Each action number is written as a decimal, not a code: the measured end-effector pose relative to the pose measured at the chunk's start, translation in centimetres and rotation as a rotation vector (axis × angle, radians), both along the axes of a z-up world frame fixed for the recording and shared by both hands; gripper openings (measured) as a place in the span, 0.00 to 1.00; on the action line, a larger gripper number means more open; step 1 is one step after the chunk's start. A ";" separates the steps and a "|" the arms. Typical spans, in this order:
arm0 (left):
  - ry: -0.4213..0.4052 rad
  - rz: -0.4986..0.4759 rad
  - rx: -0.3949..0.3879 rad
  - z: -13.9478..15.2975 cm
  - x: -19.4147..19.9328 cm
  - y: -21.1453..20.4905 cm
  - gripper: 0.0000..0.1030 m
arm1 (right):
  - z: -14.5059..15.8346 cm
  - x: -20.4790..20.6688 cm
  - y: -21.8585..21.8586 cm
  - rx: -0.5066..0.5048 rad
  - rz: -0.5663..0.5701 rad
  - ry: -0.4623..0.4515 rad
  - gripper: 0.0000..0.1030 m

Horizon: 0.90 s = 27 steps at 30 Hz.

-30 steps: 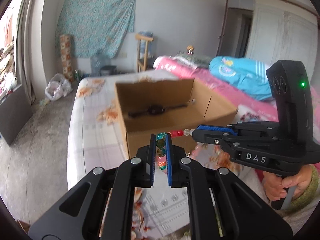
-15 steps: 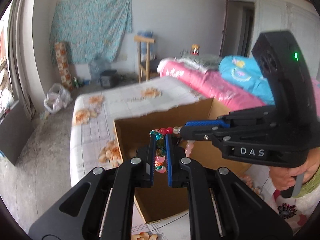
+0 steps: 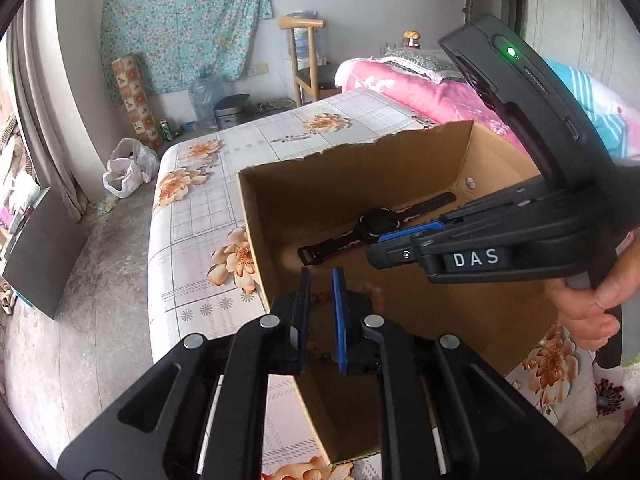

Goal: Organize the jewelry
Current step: 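Lift the beaded bracelet with both tools and carry it over the box, then open both tools to drop the bracelet into the box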

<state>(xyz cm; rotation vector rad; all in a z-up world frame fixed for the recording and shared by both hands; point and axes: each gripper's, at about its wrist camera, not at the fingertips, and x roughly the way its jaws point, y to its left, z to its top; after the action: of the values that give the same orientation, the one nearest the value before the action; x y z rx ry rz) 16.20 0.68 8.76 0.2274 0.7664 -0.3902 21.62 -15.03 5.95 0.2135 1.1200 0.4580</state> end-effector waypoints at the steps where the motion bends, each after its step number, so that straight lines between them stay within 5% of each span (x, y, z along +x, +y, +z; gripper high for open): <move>1: -0.008 0.006 -0.004 0.1 -0.1 0.2 0.10 | 0.1 -0.2 -0.2 0.008 -0.009 -0.009 0.11; 8: -0.069 0.038 -0.053 1.9 -1.8 1.6 0.15 | 3.0 -2.3 -2.8 0.045 -0.072 -0.123 0.11; 10: -0.104 0.046 -0.091 2.7 -3.1 2.1 0.16 | 3.9 -3.5 -3.7 0.056 -0.095 -0.157 0.19; 12: -0.125 0.044 -0.121 3.4 -4.4 2.4 0.16 | 5.2 -5.4 -5.0 0.066 -0.124 -0.212 0.32; 19: -0.158 0.003 -0.187 3.6 -10.4 2.4 0.20 | 7.1 -14.2 -9.2 0.128 -0.162 -0.334 0.35; 27: -0.034 -0.027 -0.177 -1.0 -13.6 0.1 0.22 | 2.7 -20.2 -11.9 0.149 -0.212 -0.244 0.35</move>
<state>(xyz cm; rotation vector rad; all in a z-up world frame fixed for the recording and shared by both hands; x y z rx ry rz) 2.56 0.76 7.73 0.0784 0.6918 -0.4763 1.41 -26.93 8.67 0.3922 0.8153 0.3666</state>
